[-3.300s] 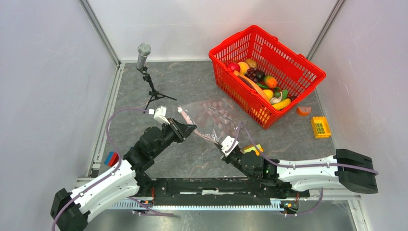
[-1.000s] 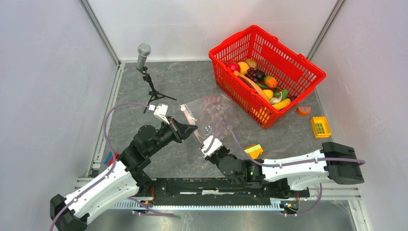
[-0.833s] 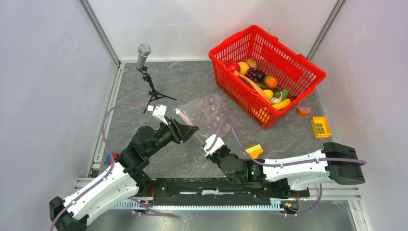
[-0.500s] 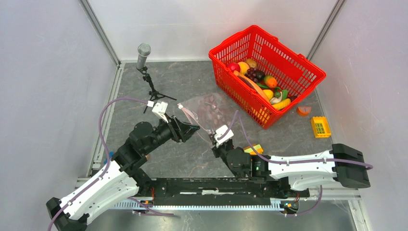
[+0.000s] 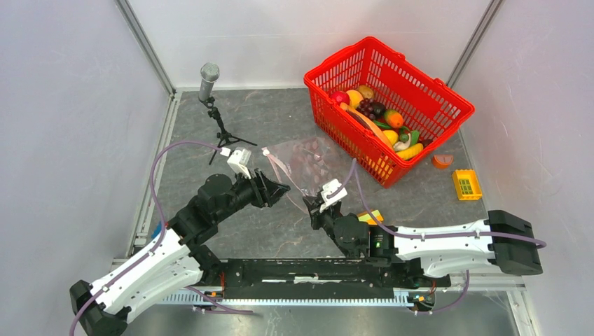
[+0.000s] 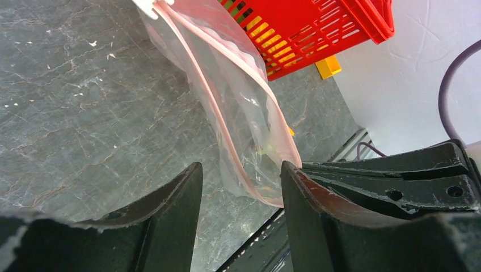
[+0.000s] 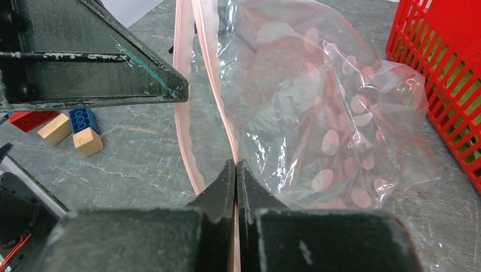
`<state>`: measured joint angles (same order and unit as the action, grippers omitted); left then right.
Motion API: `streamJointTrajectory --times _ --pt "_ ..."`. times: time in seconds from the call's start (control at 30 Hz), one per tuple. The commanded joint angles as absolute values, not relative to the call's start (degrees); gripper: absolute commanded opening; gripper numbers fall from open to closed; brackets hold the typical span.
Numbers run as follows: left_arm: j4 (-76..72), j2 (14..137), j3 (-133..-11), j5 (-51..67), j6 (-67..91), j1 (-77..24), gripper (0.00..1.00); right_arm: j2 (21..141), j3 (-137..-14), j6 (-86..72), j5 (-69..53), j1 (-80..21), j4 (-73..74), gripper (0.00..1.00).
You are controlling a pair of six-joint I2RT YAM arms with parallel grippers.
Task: Place the food in the zip-top bag and seal the zipper
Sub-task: Open the zipper of the food storage bag at the center of the board.
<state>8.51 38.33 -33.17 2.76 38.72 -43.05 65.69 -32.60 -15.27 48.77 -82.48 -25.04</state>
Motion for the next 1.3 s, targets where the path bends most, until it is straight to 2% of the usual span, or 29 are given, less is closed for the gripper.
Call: streamJointTrajectory --times 0.0,0.13,0.3,0.37,0.5,0.63,0.83,1.1,1.27 --pt "8.68 38.29 -33.84 0.44 35.90 -43.55 0.60 64.52 -33.27 -17.47 48.24 -82.09 -25.63 0.00" --pt "9.36 39.89 -33.48 -2.16 36.40 -43.59 0.60 63.45 -31.93 -17.27 46.00 -82.09 -28.28 0.00" --pt "9.23 41.08 -33.58 -4.60 36.59 -43.59 0.50 62.26 -31.07 -17.42 43.47 -82.04 -28.83 0.00" --pt "9.15 41.39 -33.75 -4.91 36.30 -43.59 0.37 61.60 -30.49 -17.88 43.20 -82.00 -29.15 0.00" --pt "9.18 41.35 -34.22 -5.62 35.64 -43.60 0.17 60.27 -29.28 -18.83 44.04 -81.91 -29.65 0.00" --pt "12.56 40.85 -35.73 -8.93 33.85 -43.64 0.02 59.36 -29.56 -17.85 44.95 -81.67 -29.29 0.00" --pt "25.12 41.04 -44.13 -17.55 28.89 -43.61 0.02 58.27 -30.14 -17.44 48.40 -81.24 -30.37 0.00" --pt "44.47 50.88 -63.08 -19.30 26.39 -44.48 0.02 63.61 -33.92 -16.57 48.35 -80.99 -32.93 0.00" --pt "49.72 54.10 -69.88 -22.10 26.37 -48.61 0.02 67.29 -37.29 -16.34 47.74 -80.72 -33.26 0.03"
